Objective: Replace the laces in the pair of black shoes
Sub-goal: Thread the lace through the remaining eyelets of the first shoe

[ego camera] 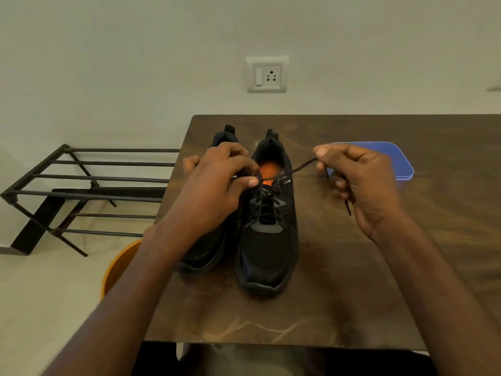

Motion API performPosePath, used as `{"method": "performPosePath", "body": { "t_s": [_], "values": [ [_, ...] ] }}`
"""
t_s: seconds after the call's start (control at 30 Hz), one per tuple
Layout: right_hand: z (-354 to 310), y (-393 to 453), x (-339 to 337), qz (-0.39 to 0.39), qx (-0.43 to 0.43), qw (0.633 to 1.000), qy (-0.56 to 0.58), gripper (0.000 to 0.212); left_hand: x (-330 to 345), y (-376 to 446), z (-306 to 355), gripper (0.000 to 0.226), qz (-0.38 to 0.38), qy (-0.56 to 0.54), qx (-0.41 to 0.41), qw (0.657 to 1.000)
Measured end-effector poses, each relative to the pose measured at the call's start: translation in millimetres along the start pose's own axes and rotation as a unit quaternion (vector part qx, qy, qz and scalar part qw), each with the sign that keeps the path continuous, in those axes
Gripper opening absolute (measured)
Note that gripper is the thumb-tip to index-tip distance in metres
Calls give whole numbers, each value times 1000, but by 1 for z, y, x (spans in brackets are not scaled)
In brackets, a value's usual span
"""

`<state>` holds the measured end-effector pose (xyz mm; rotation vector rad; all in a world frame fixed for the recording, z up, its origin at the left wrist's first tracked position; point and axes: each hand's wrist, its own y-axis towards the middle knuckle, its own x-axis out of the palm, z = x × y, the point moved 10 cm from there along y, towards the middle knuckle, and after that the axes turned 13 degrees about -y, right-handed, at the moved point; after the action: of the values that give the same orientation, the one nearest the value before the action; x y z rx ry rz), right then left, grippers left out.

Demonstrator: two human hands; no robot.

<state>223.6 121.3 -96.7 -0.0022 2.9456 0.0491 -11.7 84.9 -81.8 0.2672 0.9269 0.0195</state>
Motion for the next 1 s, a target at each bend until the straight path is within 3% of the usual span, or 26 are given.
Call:
{"method": "performPosePath", "body": {
  "t_s": [0.1,0.17,0.23,0.37,0.57,0.73,0.87,0.93,1.0],
  "values": [
    [-18,-11,37,-101,-70,990,-66,9,0,0,20,39,8,-185,49,981],
    [-23,-16,53,-133,-93,984,-72,11,8,-2,31,31,-25,-269,48,962],
    [-20,-13,49,-101,-91,989,-61,11,6,-2,27,14,-21,-259,43,965],
    [-5,-1,22,6,-69,993,-96,12,-2,-4,1,9,18,-172,6,985],
    [-21,-12,62,-86,-154,972,-155,15,2,-2,26,21,43,-243,55,968],
    [-8,-2,47,4,-103,993,-64,12,7,-3,0,8,69,-269,-21,961],
    [-4,2,54,-4,-95,993,-66,13,8,-2,-8,10,69,-311,-59,946],
    [-1,3,59,2,-102,991,-85,18,4,0,-8,11,86,-288,-56,952],
    [-1,5,57,27,-134,973,-187,32,-2,0,-11,9,118,-270,-49,954]
  ]
}}
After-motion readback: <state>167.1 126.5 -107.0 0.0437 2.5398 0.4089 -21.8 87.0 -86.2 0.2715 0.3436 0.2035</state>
